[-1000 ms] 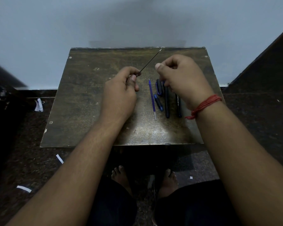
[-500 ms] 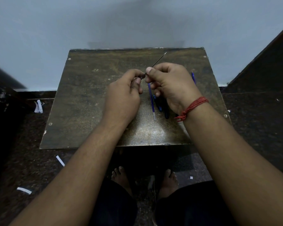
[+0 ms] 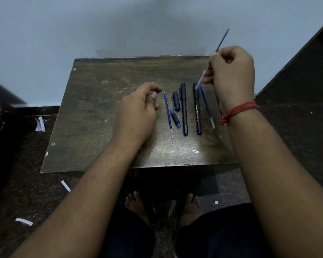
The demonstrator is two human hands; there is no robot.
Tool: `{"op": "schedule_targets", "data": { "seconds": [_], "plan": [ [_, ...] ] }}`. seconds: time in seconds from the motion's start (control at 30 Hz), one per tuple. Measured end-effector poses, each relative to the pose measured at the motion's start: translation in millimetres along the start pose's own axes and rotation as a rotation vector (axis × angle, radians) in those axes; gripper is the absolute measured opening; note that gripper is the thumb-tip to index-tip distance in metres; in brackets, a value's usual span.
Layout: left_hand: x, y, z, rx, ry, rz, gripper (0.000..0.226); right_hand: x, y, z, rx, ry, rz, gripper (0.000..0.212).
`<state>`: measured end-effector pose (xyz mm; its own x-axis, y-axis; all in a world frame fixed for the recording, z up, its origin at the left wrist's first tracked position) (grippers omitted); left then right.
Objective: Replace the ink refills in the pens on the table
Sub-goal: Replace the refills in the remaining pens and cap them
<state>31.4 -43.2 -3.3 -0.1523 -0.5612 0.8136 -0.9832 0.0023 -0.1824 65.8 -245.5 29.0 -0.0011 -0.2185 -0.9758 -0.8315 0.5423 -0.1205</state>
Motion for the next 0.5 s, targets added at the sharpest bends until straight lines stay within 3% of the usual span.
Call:
{"op": "schedule_targets", "data": {
  "seconds": [0.1,0.2,0.33,0.5],
  "plan": [
    [-0.3,-0.1,-0.3,0.005,0.003,0.000,0.023,10.9,-7.6,-10.6,-0.034,0.408,-0.076,0.010],
    [-0.6,0.4,-0.3,0.007,0.004,-0.001,0.023,11.2,-8.2,-15.4,-0.123,0.647,-0.112,0.015],
    [-1.5,0.4,-0.6,0.013,0.005,-0.003,0.023,11.2,-6.1,-13.1,-0.202,0.875,-0.140,0.016],
    [-3.8,-0.2,-1.7,0.016,0.007,-0.006,0.023,12.5,-6.2,-9.7,-0.255,0.985,-0.109,0.013]
  ]
}}
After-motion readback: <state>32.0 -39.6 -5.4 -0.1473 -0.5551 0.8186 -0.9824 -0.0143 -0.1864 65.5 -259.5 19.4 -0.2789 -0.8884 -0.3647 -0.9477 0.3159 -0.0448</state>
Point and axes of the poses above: each hand's wrist, its own y-axis away from the middle knuckle, its own z-axis out of the palm, x = y × z, the point moved 2 cm from there along -y, towards the middle knuckle, and after that the axes turned 2 degrees about x, right-handed, at the moved point
